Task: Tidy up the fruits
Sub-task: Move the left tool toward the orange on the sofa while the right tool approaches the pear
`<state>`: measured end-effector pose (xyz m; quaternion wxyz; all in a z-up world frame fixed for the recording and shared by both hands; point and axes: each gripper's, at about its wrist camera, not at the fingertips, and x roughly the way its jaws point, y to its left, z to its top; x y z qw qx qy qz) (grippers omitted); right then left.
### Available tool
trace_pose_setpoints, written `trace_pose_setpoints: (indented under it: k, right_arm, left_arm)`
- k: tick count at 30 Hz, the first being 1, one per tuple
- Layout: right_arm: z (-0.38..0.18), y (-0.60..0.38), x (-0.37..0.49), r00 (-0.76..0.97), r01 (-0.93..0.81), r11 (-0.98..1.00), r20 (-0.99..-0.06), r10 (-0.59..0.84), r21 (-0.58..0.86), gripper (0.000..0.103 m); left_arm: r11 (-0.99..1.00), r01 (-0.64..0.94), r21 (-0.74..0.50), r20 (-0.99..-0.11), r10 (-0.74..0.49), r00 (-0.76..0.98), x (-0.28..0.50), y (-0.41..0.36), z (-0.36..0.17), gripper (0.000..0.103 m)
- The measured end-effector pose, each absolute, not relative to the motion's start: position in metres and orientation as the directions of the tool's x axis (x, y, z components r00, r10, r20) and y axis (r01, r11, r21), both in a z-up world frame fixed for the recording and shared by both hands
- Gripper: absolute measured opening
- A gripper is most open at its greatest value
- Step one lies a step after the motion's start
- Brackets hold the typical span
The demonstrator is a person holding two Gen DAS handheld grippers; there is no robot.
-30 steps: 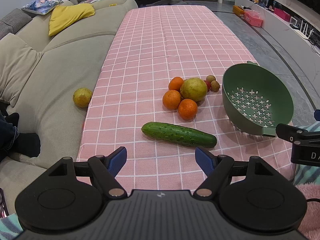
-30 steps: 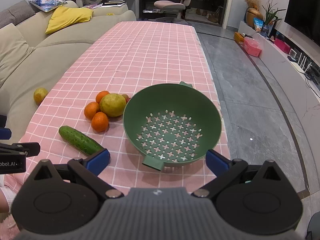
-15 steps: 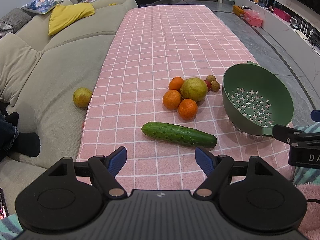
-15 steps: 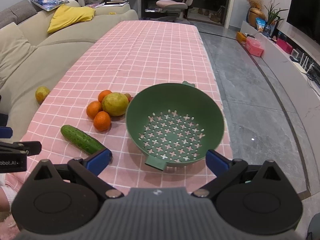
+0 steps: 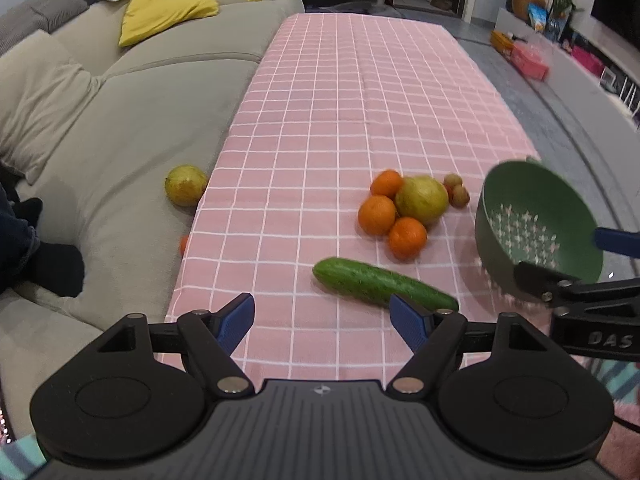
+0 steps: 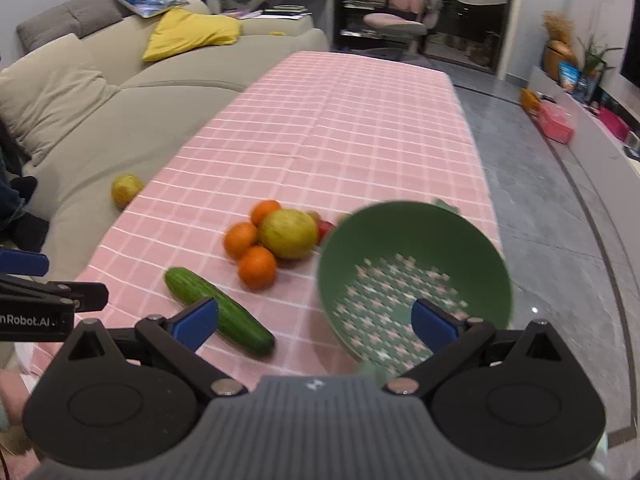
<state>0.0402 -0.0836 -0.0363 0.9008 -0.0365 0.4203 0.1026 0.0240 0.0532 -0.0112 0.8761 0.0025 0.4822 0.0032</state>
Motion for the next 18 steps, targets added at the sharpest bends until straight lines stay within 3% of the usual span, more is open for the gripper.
trace_pose_setpoints:
  k: [8, 13, 18]
  right_arm:
    - [-0.038, -0.037, 0.083, 0.59, -0.358, 0.931, -0.757, 0.28, 0.065, 0.099]
    - [-0.046, -0.003, 0.111, 0.564, -0.438, 0.898, -0.761, 0.321, 0.055, 0.099]
    - [-0.054, 0.024, 0.134, 0.534, -0.506, 0.86, -0.761, 0.367, 0.059, 0.099]
  left_arm:
    - [0.997, -0.028, -0.07, -0.875, -0.048, 0.481, 0.054, 0.097, -0.013, 0.086]
    - [0.999, 0.043, -0.001, -0.896, -0.02, 0.444, 0.076, 0.122, -0.027, 0.082]
    - [0.995, 0.092, -0.04, -0.907, -0.075, 0.414, 0.096, 0.151, -0.046, 0.081]
